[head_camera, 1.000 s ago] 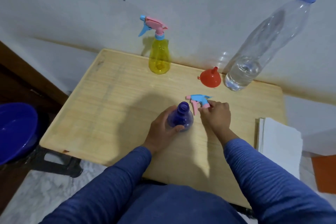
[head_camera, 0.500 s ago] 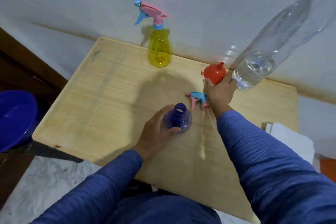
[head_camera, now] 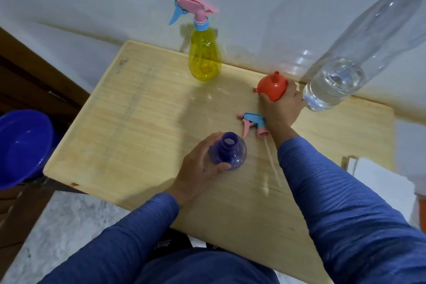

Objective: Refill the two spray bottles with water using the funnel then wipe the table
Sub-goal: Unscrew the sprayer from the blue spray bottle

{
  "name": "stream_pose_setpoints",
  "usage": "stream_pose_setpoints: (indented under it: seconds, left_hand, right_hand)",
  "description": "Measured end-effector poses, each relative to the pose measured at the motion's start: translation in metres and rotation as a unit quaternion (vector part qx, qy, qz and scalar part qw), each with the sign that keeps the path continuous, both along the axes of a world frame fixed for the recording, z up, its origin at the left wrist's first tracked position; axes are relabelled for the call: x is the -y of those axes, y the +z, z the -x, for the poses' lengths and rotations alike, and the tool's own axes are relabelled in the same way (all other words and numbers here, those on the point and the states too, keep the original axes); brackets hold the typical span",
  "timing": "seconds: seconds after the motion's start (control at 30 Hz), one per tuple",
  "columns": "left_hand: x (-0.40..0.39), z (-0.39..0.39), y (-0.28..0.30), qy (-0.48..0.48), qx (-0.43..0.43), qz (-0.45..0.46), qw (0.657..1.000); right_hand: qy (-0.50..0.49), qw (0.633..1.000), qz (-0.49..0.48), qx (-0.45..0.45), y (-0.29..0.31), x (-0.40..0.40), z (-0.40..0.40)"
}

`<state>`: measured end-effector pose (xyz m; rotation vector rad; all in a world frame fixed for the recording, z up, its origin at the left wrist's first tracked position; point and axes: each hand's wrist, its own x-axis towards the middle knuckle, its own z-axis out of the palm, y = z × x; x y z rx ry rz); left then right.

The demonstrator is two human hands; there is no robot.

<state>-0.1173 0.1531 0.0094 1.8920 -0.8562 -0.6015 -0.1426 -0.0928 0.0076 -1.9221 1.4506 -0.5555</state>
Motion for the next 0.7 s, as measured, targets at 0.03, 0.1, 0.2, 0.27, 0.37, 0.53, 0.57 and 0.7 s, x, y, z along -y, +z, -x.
stream_pose_setpoints:
  seconds: [0.03, 0.1, 0.2, 0.27, 0.37, 0.53, 0.57, 0.7]
  left_hand:
    - [0.000, 0.000, -0.001, 0.000, 0.001, 0.000, 1.000]
    - [-0.001, 0.000, -0.003, -0.002, 0.002, -0.001, 1.000]
    - [-0.002, 0.000, -0.005, 0.001, -0.003, -0.003, 1.000]
    - [-0.001, 0.000, -0.005, 0.005, -0.004, -0.001, 1.000]
    - [-0.002, 0.001, -0.004, 0.007, -0.011, -0.002, 1.000]
    - [-0.002, 0.002, 0.002, -0.001, -0.045, 0.005, 0.999]
    - [-0.001, 0.002, 0.004, -0.003, -0.046, 0.009, 0.999]
    - [0.000, 0.002, 0.003, -0.002, -0.049, 0.013, 0.999]
  right_hand:
    - [0.007, 0.999, -0.023, 0.036, 0.002, 0.001, 0.003]
    - [0.025, 0.995, -0.050, 0.082, 0.010, 0.005, 0.010]
    - [0.049, 0.994, -0.044, 0.083, 0.024, 0.009, 0.023]
    - [0.051, 0.992, -0.043, 0.111, 0.034, 0.009, 0.033]
    - [0.061, 0.983, -0.032, 0.170, 0.052, 0.002, 0.051]
    - [0.105, 0.962, -0.050, 0.249, 0.086, -0.019, 0.075]
    - [0.115, 0.959, -0.044, 0.255, 0.092, -0.024, 0.079]
    - [0.147, 0.945, -0.025, 0.292, 0.118, -0.051, 0.085]
